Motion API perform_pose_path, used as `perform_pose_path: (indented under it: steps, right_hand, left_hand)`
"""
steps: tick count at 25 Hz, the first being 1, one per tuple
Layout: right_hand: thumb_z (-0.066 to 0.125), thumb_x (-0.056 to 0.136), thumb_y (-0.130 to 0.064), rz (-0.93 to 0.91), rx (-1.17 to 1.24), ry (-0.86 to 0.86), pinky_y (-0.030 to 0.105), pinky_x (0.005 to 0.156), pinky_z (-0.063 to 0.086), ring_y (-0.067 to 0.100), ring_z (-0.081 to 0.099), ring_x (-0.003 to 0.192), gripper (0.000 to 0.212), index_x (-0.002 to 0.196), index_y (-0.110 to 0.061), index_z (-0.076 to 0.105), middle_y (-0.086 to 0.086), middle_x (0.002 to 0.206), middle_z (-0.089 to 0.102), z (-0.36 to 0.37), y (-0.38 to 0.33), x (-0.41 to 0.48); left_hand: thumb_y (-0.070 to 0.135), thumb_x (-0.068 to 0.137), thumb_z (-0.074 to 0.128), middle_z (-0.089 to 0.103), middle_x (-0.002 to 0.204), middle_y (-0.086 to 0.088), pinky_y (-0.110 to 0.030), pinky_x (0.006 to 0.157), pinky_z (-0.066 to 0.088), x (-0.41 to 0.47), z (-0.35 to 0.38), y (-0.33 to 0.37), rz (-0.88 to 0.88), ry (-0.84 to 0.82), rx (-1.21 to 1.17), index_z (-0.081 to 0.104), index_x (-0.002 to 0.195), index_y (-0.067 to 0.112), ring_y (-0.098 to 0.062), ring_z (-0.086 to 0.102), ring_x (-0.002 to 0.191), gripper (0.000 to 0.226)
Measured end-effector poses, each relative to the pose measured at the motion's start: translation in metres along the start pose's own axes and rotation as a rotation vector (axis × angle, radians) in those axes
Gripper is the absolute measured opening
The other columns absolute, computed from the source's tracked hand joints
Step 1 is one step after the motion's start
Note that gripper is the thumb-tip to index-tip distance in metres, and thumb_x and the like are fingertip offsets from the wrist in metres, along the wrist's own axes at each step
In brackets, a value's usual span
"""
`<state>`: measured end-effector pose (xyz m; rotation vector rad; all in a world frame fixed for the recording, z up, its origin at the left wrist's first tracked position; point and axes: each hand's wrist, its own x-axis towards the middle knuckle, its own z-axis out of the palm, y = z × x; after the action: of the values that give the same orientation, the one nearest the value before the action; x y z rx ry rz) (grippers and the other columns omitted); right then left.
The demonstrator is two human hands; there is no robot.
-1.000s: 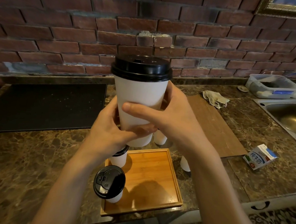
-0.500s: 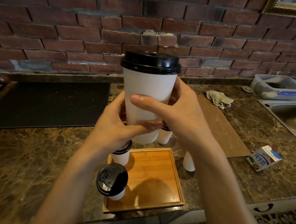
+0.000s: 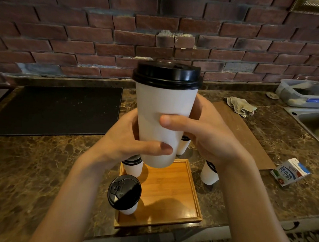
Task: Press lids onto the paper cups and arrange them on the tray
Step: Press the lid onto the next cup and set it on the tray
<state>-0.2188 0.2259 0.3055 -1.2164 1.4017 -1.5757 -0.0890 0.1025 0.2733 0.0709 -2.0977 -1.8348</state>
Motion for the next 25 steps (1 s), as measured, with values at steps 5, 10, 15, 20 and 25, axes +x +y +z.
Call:
perform_pose_path:
  steps: [5, 10, 15, 20, 25]
  right_hand:
    - [0.08, 0.065, -0.02, 0.027, -0.005, -0.026, 0.024, 0.078, 0.055, 0.014, 0.068, 0.103, 0.062, 0.122, -0.019, 0.056, -0.005, 0.106, 0.071, -0.002, -0.001, -0.001]
    - [0.078, 0.067, -0.028, 0.024, -0.147, 0.061, 0.033, 0.086, 0.058, 0.013, 0.066, 0.107, 0.063, 0.126, -0.021, 0.055, -0.003, 0.114, 0.068, 0.002, -0.005, -0.001]
    - [0.085, 0.068, -0.027, 0.0, -0.178, 0.145, 0.02, 0.077, 0.057, 0.004, 0.065, 0.099, 0.065, 0.125, -0.024, 0.054, -0.007, 0.11, 0.067, 0.01, -0.007, -0.001]
    - [0.086, 0.067, -0.034, -0.02, -0.282, 0.319, 0.029, 0.081, 0.058, 0.004, 0.061, 0.102, 0.071, 0.128, -0.028, 0.05, -0.011, 0.114, 0.062, 0.021, 0.002, 0.0]
    - [0.087, 0.066, -0.036, -0.034, -0.291, 0.342, 0.027, 0.081, 0.058, 0.001, 0.06, 0.102, 0.072, 0.128, -0.029, 0.05, -0.013, 0.114, 0.062, 0.023, 0.006, 0.001]
  left_hand:
    - [0.025, 0.059, 0.082, 0.065, 0.109, 0.012, -0.02, 0.077, 0.053, 0.0, 0.001, -0.001, -0.005, 0.007, -0.012, 0.051, 0.122, 0.022, -0.013, 0.063, 0.105, 0.07]
    - [0.026, 0.059, 0.081, 0.067, 0.108, 0.013, -0.016, 0.074, 0.053, 0.001, 0.002, -0.004, 0.006, 0.091, 0.011, 0.052, 0.119, 0.031, -0.009, 0.064, 0.103, 0.067]
    - [0.034, 0.056, 0.083, 0.065, 0.109, 0.021, -0.012, 0.073, 0.051, 0.003, 0.005, -0.005, 0.025, 0.19, 0.092, 0.051, 0.114, 0.041, -0.002, 0.062, 0.103, 0.067]
    - [0.035, 0.051, 0.082, 0.064, 0.107, 0.025, -0.007, 0.071, 0.049, 0.004, 0.01, -0.008, 0.036, 0.275, 0.118, 0.048, 0.114, 0.041, 0.004, 0.061, 0.103, 0.072]
    - [0.031, 0.053, 0.083, 0.064, 0.109, 0.021, -0.008, 0.074, 0.049, 0.003, 0.011, -0.01, 0.029, 0.274, 0.125, 0.046, 0.117, 0.04, 0.003, 0.06, 0.105, 0.074]
